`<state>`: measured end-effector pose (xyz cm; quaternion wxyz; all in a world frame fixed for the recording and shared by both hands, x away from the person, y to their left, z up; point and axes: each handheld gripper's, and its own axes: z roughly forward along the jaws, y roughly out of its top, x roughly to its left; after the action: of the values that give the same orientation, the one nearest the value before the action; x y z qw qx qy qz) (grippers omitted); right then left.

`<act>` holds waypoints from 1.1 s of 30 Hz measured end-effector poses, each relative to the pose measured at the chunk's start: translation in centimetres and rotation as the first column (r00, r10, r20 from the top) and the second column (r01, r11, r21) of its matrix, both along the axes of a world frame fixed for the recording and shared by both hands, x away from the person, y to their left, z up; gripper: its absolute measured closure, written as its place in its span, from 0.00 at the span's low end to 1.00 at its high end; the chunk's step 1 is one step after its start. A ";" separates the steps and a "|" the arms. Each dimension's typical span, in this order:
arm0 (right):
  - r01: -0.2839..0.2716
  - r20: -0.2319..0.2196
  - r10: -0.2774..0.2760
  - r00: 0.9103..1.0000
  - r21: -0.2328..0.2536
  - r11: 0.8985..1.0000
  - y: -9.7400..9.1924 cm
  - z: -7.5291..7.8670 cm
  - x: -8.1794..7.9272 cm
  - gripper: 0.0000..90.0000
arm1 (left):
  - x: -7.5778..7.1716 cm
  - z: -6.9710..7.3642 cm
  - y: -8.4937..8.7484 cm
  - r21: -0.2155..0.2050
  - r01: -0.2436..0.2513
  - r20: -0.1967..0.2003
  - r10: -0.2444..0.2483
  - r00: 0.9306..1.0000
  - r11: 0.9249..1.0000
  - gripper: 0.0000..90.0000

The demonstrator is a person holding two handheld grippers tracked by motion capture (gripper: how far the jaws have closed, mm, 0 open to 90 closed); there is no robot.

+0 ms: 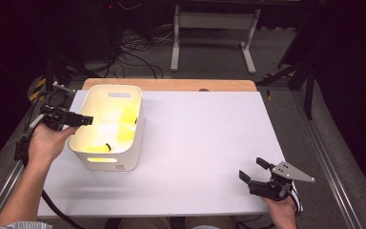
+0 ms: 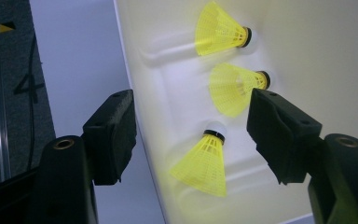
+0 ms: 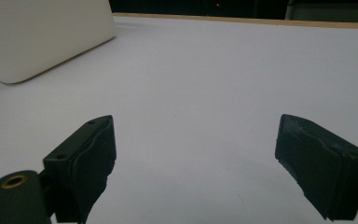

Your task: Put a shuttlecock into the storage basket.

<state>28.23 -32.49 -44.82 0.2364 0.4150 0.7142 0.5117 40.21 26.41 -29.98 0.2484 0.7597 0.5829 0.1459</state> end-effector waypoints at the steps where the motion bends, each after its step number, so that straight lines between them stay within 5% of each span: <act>1: 0.001 0.001 -0.001 1.000 0.000 1.000 0.0 0.0 0.0 0.14 | 0.0 0.0 0.1 -0.003 -0.005 0.000 0.005 1.000 1.000 0.38; 33: -0.004 0.004 0.004 1.000 -0.014 1.000 0.1 0.0 0.0 0.14 | -1.3 -0.5 4.3 -0.047 -0.115 0.012 0.115 0.993 0.992 0.40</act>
<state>28.23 -32.35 -44.82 0.2398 0.4111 0.7180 0.5079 38.87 30.74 -30.45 0.2614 0.7178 0.6271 0.1521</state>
